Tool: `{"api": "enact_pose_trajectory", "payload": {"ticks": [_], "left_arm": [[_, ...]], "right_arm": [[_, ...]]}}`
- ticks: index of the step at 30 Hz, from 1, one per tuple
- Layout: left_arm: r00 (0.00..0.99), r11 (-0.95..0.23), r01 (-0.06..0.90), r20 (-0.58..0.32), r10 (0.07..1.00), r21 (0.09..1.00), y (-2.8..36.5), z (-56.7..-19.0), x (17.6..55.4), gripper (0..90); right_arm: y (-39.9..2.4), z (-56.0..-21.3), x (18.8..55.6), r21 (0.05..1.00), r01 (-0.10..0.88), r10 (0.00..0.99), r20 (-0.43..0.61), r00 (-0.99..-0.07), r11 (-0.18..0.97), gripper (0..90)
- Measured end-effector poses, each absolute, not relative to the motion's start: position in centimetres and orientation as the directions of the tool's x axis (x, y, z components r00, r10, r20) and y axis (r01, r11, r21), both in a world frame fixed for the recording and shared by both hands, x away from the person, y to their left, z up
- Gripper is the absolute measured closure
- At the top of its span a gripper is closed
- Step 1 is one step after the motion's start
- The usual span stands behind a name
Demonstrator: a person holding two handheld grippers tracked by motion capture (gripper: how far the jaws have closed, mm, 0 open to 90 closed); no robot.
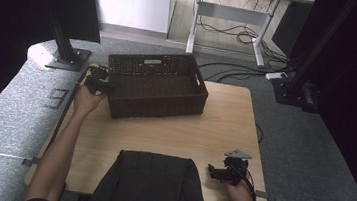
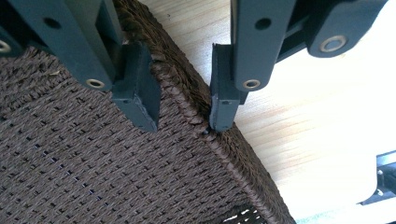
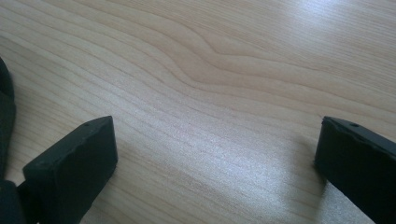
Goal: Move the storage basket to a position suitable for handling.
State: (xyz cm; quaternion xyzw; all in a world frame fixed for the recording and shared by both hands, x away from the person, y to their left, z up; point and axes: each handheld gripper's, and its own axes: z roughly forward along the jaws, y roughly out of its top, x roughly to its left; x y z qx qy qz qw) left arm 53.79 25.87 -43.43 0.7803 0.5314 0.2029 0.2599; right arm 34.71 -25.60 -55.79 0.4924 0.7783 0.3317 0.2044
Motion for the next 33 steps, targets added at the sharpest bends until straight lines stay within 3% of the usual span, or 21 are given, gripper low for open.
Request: {"api": "enact_pose_trajectory", "payload": {"ticks": [16,33], "left_arm": [[0.396,-0.343,0.710,0.054,0.917,0.615,25.6,-43.4,53.2,66.4],[0.451,-0.349,0.683,0.005,0.893,0.641,25.6,-43.7,51.9,66.8]], "right_arm": [[-25.6,-55.8,34.7,0.717,0.631,0.902,0.008,-0.431,0.295,0.0],[-25.6,-55.8,34.7,0.717,0.631,0.902,0.009,-0.431,0.295,0.0]]}}
